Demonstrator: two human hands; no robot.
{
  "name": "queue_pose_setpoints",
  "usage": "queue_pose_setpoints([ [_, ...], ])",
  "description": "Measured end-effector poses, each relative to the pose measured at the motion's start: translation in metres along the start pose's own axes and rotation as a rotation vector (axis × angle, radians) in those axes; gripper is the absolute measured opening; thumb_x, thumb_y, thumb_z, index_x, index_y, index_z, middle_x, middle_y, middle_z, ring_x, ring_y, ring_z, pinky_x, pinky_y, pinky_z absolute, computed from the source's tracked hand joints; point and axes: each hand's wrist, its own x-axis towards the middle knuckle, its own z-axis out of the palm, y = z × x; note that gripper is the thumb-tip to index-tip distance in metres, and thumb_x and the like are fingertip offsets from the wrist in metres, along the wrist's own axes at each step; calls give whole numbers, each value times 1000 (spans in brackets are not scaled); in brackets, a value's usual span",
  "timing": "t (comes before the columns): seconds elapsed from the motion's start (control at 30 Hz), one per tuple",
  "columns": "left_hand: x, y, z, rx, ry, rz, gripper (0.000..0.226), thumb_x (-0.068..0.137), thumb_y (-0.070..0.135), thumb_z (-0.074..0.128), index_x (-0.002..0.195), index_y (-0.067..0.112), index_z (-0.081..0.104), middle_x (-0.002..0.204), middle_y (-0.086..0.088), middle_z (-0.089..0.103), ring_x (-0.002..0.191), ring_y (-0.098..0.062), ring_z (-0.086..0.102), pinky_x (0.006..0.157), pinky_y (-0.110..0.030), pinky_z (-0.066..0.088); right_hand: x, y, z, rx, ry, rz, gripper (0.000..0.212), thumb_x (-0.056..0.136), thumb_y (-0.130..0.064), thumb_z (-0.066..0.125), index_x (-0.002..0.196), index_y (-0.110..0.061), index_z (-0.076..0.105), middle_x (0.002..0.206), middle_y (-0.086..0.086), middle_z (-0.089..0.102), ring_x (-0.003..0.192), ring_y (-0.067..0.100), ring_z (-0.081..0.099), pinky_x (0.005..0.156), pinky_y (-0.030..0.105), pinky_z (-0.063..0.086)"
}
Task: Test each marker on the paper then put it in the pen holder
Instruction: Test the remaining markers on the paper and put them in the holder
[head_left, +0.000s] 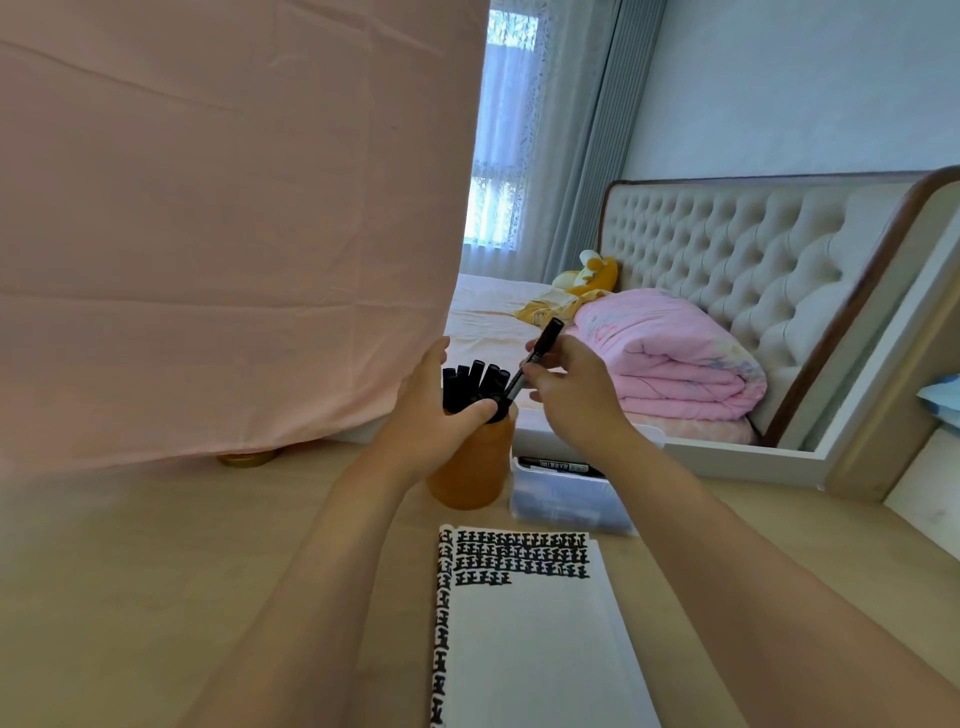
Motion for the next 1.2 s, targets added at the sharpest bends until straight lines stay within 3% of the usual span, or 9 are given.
queue_pose_setpoints([
  [0.07,2,-2,2,-32,-12,6,98,67,63,64,150,43,15,155,10,29,142,-9,26,115,-40,29,3,6,8,-72,-37,5,21,93,-9,64,111,-18,60,96,-2,67,96,21,66,95,45,53],
  [0.23,2,-14,9,-33,8,-2,86,82,42,71,150,43,18,145,3,40,134,-14,38,109,-37,37,-3,20,16,-201,-127,-61,71,88,-9,68,140,-40,31,104,2,57,86,17,63,78,30,55],
  [0.33,2,-12,12,-12,79,35,78,85,35,71,149,39,27,139,3,44,132,-11,38,108,-34,36,1,24,15,-289,-134,-124,53,93,-16,63,134,-44,42,117,1,56,86,18,62,80,31,55],
  [0.47,2,-7,13,4,134,66,74,84,34,72,146,37,33,131,10,42,125,-3,33,99,-24,30,-1,18,13,-257,-156,-172,37,99,-34,53,134,-43,44,113,-6,61,89,13,63,82,31,54],
  [0.57,2,-5,13,35,159,100,73,82,33,74,145,33,36,128,16,40,129,-7,32,103,-27,31,3,14,12,-269,-71,-213,29,100,-27,55,128,-34,55,113,-3,66,94,17,64,80,25,53],
  [0.73,4,-8,13,60,134,88,75,81,39,75,145,31,37,140,8,39,134,-12,33,111,-38,35,12,14,14,-253,-118,-160,35,103,-25,47,137,-31,58,134,-3,63,116,21,62,104,38,49],
  [0.87,3,-8,14,-54,22,34,82,85,38,70,151,37,23,150,7,37,138,-12,35,114,-40,34,14,15,16,-114,-167,-104,30,103,-18,46,121,-29,66,120,-2,69,107,20,67,96,35,54],
  [1.0,4,-4,13,-74,76,29,76,83,35,72,146,44,30,139,9,45,130,-13,43,110,-41,40,18,15,16,43,-82,-67,21,99,-12,53,106,-23,69,105,3,73,95,17,71,86,32,57],
  [1.2,5,1,16,-6,85,98,79,80,35,76,147,36,33,139,12,37,132,-7,35,112,-33,34,15,33,20,-175,-219,-19,29,98,-18,55,123,-20,70,120,-1,71,113,16,63,104,38,48],
])
